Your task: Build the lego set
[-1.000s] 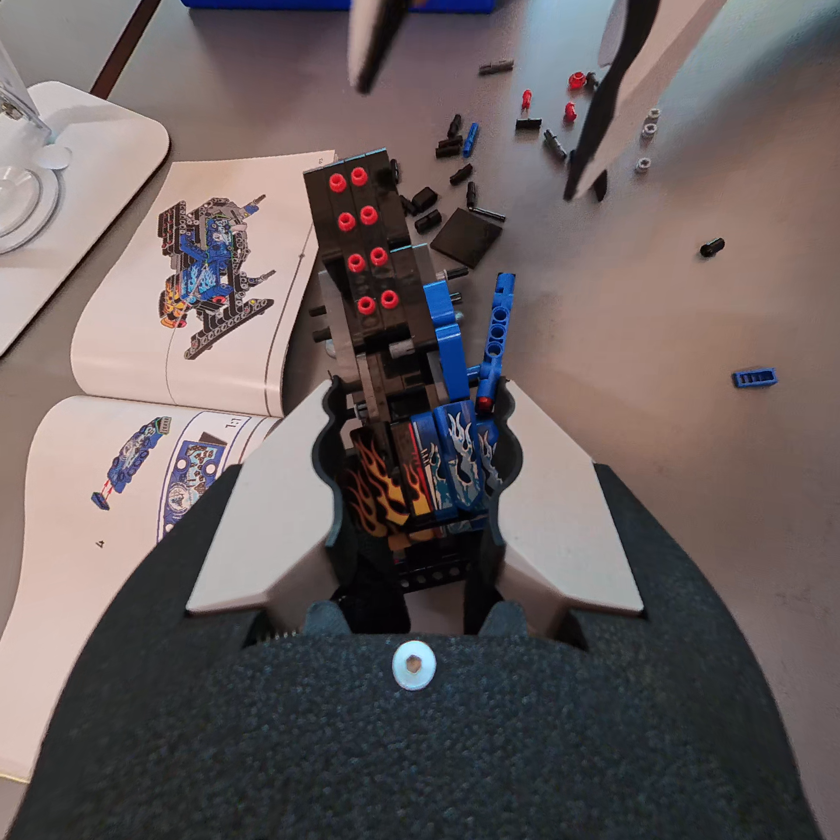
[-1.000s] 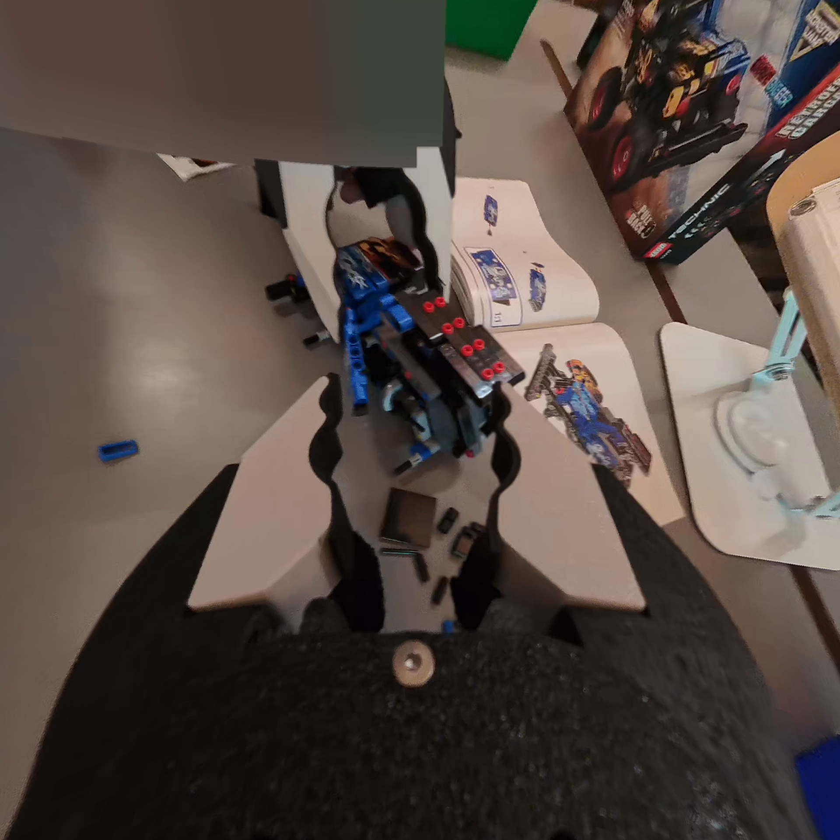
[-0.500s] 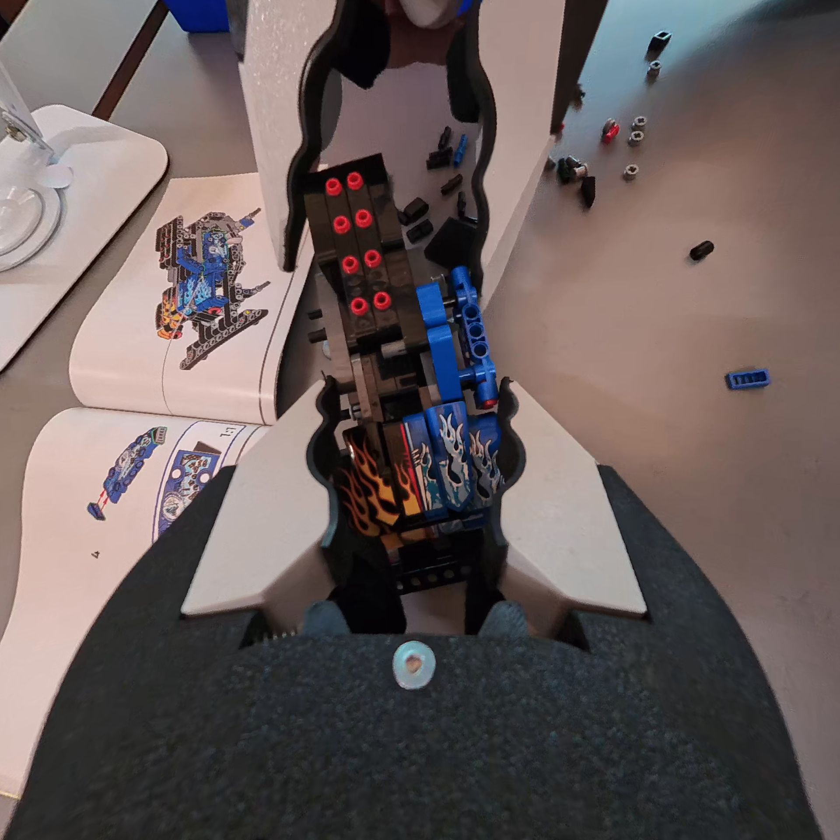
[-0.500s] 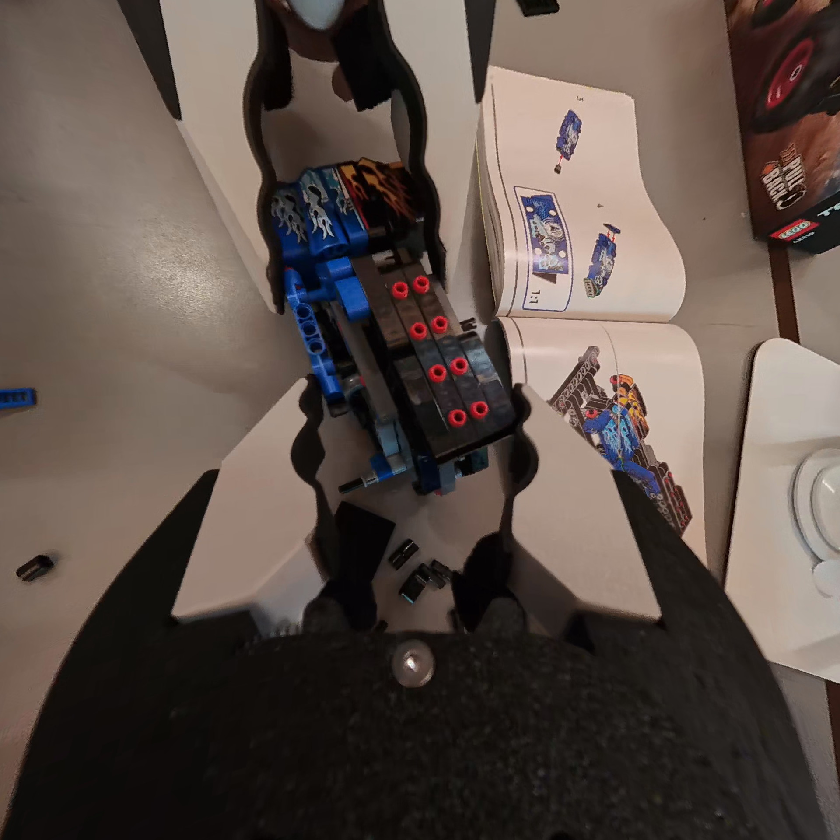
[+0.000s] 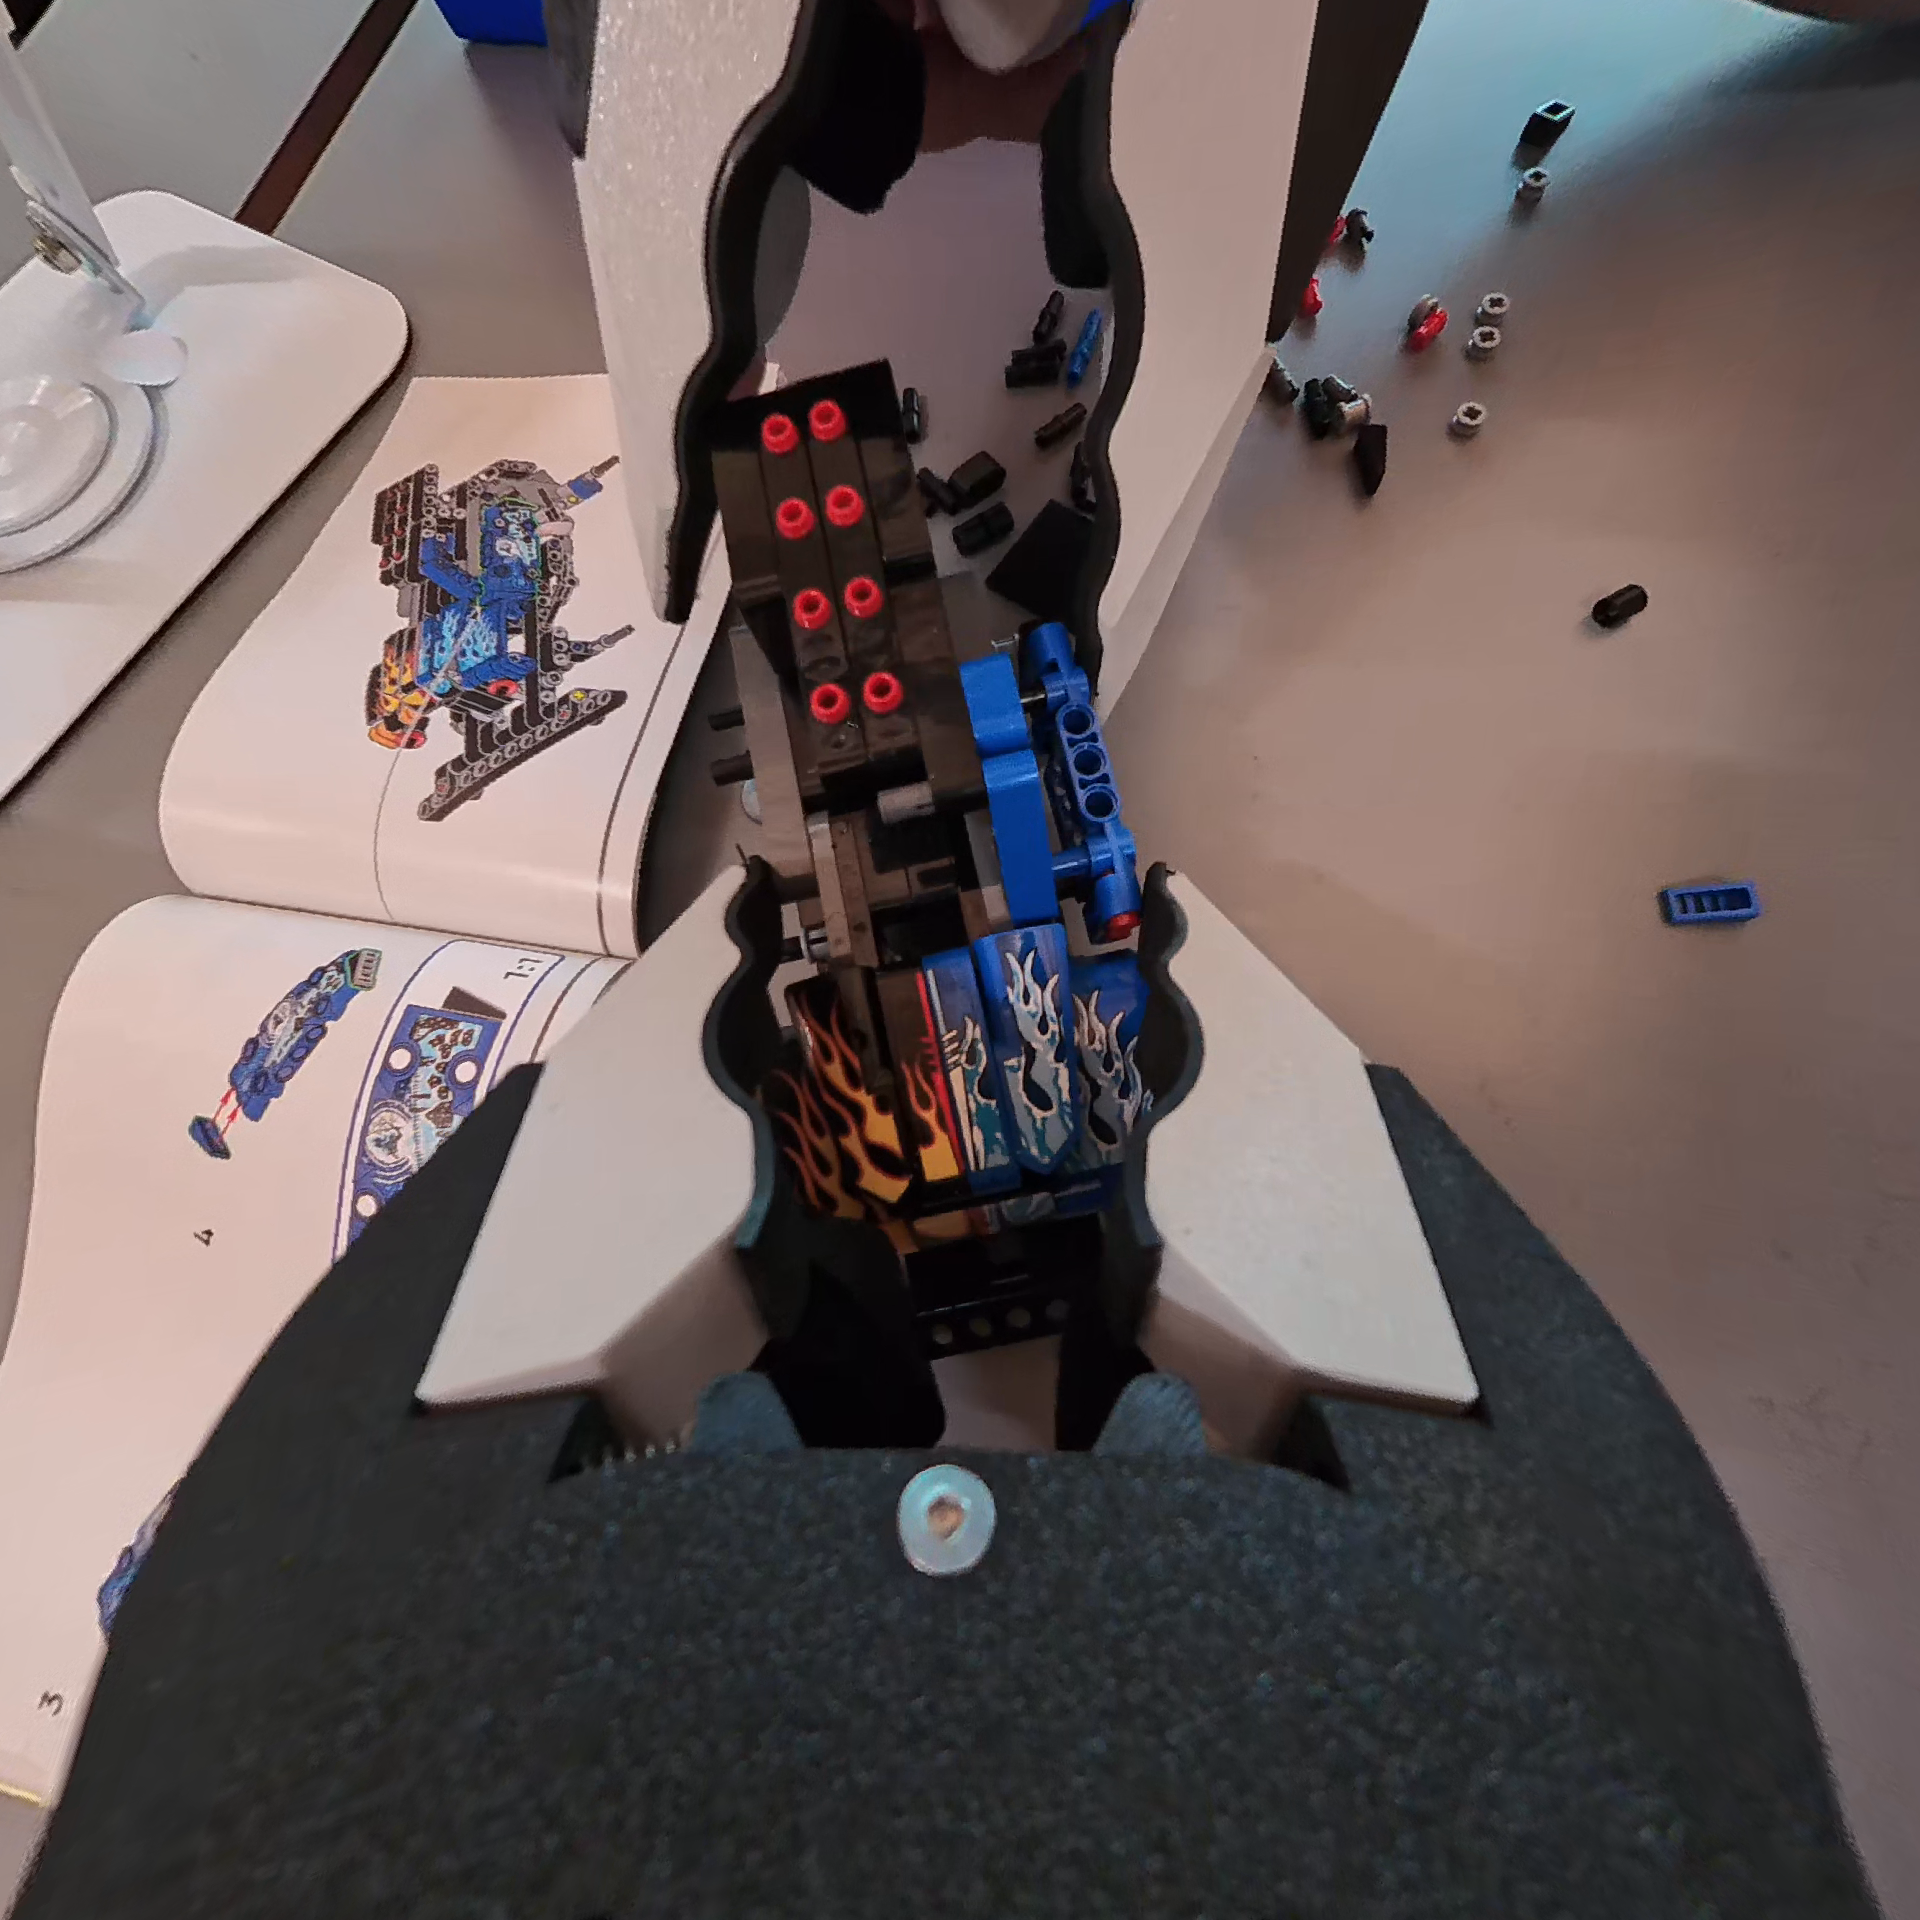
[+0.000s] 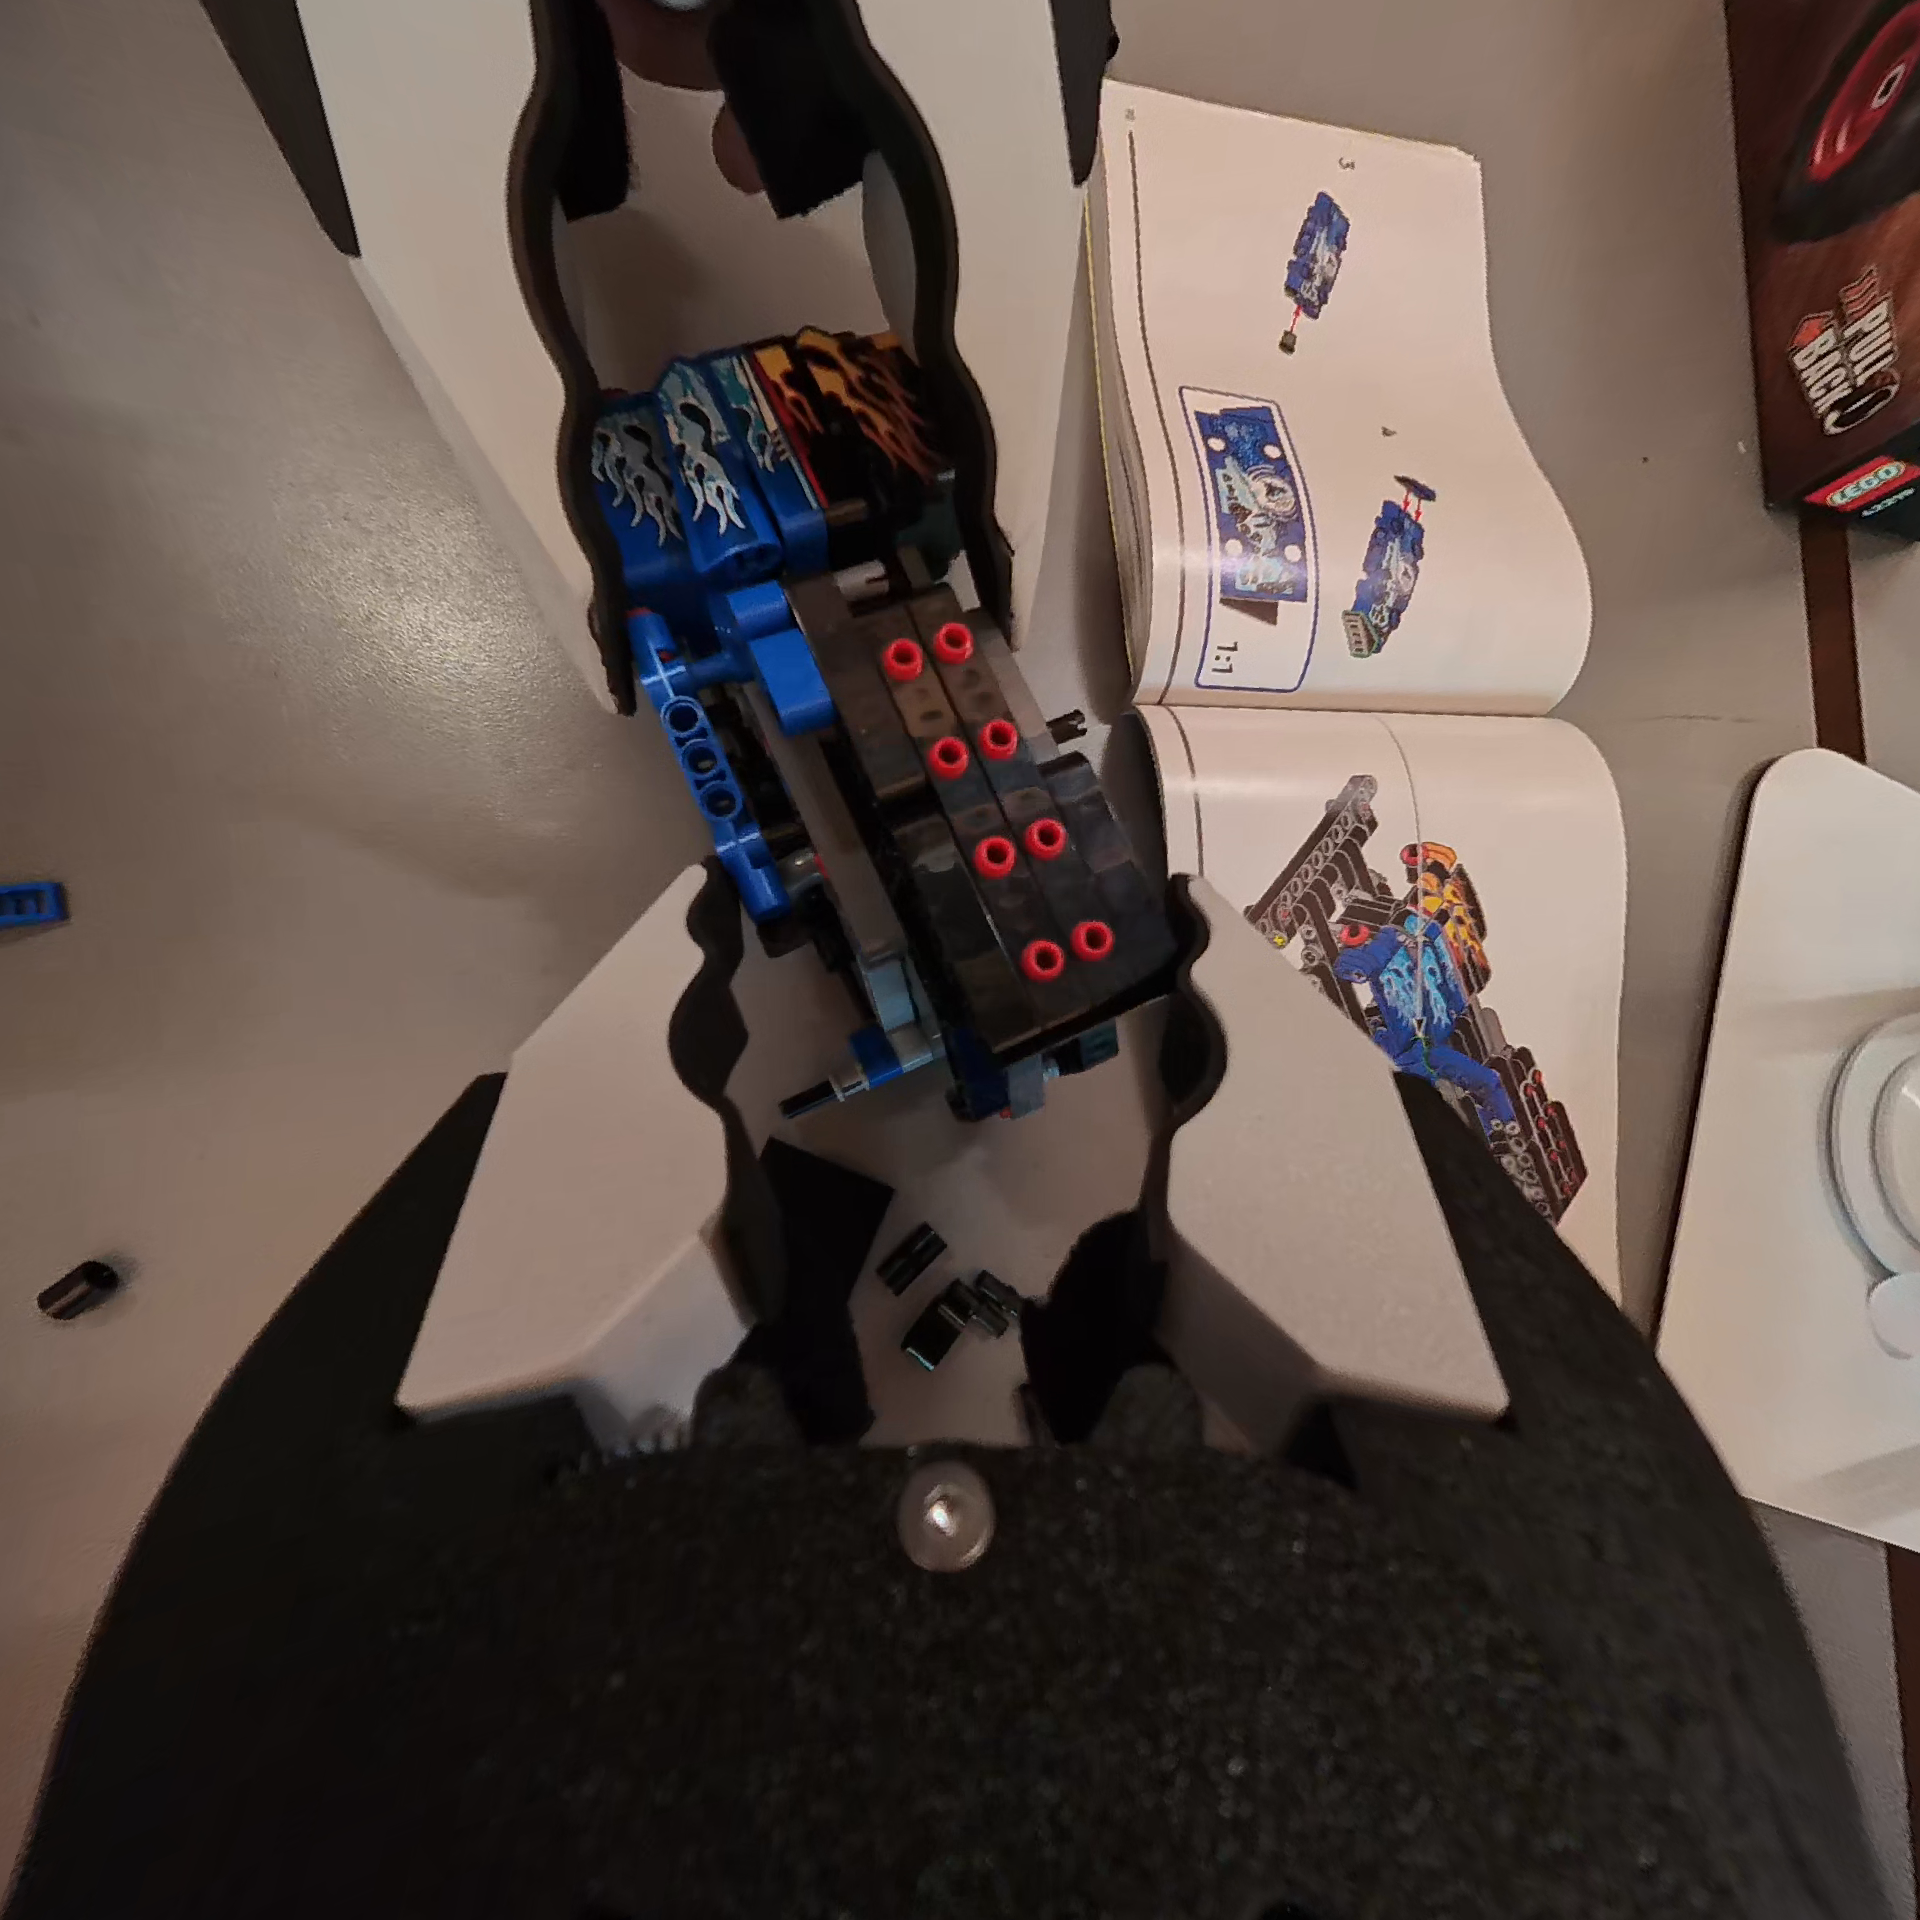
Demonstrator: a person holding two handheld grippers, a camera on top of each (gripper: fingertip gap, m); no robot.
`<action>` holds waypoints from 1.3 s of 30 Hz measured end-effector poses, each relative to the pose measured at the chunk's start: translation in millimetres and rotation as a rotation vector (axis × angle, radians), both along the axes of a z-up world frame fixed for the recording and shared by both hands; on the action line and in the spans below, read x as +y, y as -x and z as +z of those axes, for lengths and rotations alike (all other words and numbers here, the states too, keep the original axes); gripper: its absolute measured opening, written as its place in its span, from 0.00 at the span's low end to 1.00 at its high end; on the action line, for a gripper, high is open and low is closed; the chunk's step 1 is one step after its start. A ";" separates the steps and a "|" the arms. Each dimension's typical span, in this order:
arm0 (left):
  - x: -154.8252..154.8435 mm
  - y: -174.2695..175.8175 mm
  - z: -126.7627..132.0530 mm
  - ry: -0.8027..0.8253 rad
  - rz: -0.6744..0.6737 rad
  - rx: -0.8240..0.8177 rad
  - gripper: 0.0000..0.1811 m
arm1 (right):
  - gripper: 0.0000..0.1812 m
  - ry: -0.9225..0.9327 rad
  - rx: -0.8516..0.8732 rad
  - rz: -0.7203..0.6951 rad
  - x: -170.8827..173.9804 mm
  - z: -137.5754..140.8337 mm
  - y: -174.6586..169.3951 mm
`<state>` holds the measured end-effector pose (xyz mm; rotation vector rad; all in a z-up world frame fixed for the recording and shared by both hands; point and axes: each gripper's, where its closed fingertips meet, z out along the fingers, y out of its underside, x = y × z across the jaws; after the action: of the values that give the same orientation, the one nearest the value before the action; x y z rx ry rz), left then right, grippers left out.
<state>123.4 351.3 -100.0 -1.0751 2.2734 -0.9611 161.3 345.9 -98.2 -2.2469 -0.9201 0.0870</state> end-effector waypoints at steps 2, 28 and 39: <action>0.1 -0.1 0.1 0.007 0.000 0.005 0.37 | 0.45 0.015 0.009 -0.012 -0.2 -0.2 0.2; -4.6 -1.4 0.6 0.005 -0.024 -0.013 0.37 | 0.39 0.028 -0.234 0.344 1.8 -1.8 23.2; -5.2 -1.7 0.8 0.038 -0.005 0.007 0.37 | 0.37 0.131 -0.248 0.390 -0.6 -3.3 23.4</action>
<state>125.1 346.1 -99.1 -1.0901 2.2734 -1.0074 137.9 345.3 -101.5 -2.1984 -1.5197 0.0450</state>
